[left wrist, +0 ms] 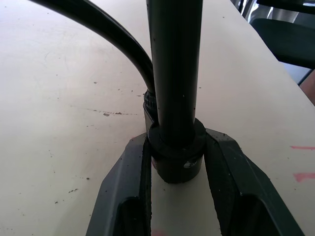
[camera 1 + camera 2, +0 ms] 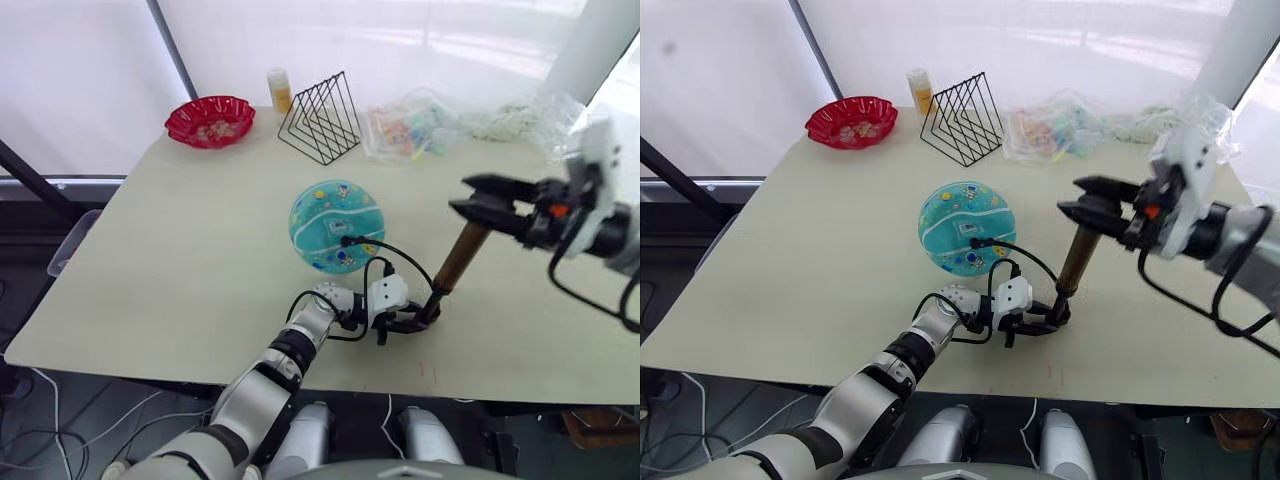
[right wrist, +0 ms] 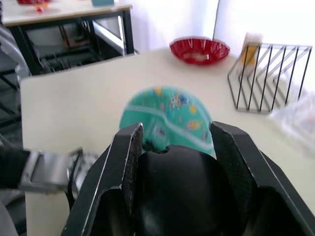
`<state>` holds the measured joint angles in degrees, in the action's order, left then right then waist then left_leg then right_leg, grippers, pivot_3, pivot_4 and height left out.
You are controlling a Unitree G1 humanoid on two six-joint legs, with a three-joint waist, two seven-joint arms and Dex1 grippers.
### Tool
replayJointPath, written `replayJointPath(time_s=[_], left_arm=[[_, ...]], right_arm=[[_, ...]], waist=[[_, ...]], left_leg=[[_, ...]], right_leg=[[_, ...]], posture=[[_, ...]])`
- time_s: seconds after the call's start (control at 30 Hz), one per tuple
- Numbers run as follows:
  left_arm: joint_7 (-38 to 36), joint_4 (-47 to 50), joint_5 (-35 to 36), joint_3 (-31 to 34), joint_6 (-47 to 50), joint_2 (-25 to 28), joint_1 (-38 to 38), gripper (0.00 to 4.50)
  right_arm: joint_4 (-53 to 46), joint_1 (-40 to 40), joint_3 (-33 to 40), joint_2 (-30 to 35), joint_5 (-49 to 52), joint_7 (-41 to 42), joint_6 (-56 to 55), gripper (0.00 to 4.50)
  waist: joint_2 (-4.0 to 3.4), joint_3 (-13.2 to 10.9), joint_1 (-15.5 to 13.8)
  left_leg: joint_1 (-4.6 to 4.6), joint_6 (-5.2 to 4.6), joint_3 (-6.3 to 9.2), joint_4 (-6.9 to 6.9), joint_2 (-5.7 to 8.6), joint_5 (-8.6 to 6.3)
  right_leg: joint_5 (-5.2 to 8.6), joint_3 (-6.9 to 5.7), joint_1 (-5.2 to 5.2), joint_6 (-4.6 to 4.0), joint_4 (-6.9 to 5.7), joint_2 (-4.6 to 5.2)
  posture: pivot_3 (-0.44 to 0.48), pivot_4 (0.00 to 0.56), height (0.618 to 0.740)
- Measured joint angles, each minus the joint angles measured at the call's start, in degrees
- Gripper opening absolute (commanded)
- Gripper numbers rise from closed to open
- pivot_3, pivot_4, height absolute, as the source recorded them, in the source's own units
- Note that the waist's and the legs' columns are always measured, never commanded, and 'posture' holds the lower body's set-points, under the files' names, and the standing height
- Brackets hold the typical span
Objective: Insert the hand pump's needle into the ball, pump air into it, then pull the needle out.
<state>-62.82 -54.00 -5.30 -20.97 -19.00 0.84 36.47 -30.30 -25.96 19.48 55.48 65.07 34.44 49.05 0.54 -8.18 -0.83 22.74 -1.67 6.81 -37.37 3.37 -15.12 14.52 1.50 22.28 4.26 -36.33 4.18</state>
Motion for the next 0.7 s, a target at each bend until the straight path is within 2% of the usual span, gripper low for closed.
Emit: replayJointPath(time_s=[0.17,0.33,0.4,0.53,0.67,0.7], left_arm=[[0.07,-0.01,-0.02,-0.01,-0.19,0.02,0.06,1.04],[0.28,-0.23,-0.21,-0.17,-0.40,0.08,-0.20,1.04],[0.72,-0.58,-0.35,-0.18,-0.44,0.16,-0.28,1.04],[1.55,-1.02,-0.83,-0.20,-0.44,0.33,-0.22,1.04],[1.75,-1.25,-1.09,-0.20,-0.44,0.41,-0.19,1.04],[1.75,-1.34,-1.18,-0.20,-0.44,0.44,-0.27,1.04]], right_arm=[[-0.04,-1.25,0.94,2.00,2.40,-1.42,1.94,1.67],[-4.95,6.70,2.21,-1.49,-1.73,-1.37,-2.53,1.67],[-6.34,11.72,-0.34,-4.99,-6.36,-1.16,-6.65,1.67],[-6.25,16.17,-4.25,-7.65,-12.91,0.02,-11.52,1.67],[-3.44,21.08,-10.47,-13.49,-21.65,0.99,-19.07,1.67],[-2.37,22.45,-12.09,-14.94,-23.71,1.40,-21.16,1.67]], waist=[[0.01,-0.01,-0.01],[0.21,0.14,-0.02],[0.43,0.32,0.00],[0.54,0.39,0.14],[0.72,0.70,0.20],[0.95,1.02,0.19]], left_leg=[[0.04,0.00,-0.04,-0.02,0.01,0.00],[0.01,0.00,-0.01,-0.01,0.01,0.00],[-0.19,0.00,-0.01,-0.05,0.01,0.00],[-0.85,-0.01,-0.05,-0.01,0.00,-0.01],[-0.94,0.00,-0.03,0.03,-0.07,0.00],[-0.97,0.00,0.00,0.07,-0.07,-0.01]], right_leg=[[0.00,0.03,0.05,0.00,-0.04,0.05],[0.00,0.01,0.03,0.00,-0.05,0.01],[0.00,0.00,-0.15,0.01,-0.06,-0.02],[0.03,0.01,-0.72,0.02,-0.09,-0.05],[0.04,0.01,-0.75,0.02,-0.11,-0.13],[0.09,-0.02,-0.75,-0.06,-0.12,-0.15]], posture=[[0.000,0.150,0.740],[0.000,0.150,0.740],[0.000,0.150,0.740],[0.000,0.150,0.740],[0.000,0.150,0.740],[0.000,0.150,0.740]])
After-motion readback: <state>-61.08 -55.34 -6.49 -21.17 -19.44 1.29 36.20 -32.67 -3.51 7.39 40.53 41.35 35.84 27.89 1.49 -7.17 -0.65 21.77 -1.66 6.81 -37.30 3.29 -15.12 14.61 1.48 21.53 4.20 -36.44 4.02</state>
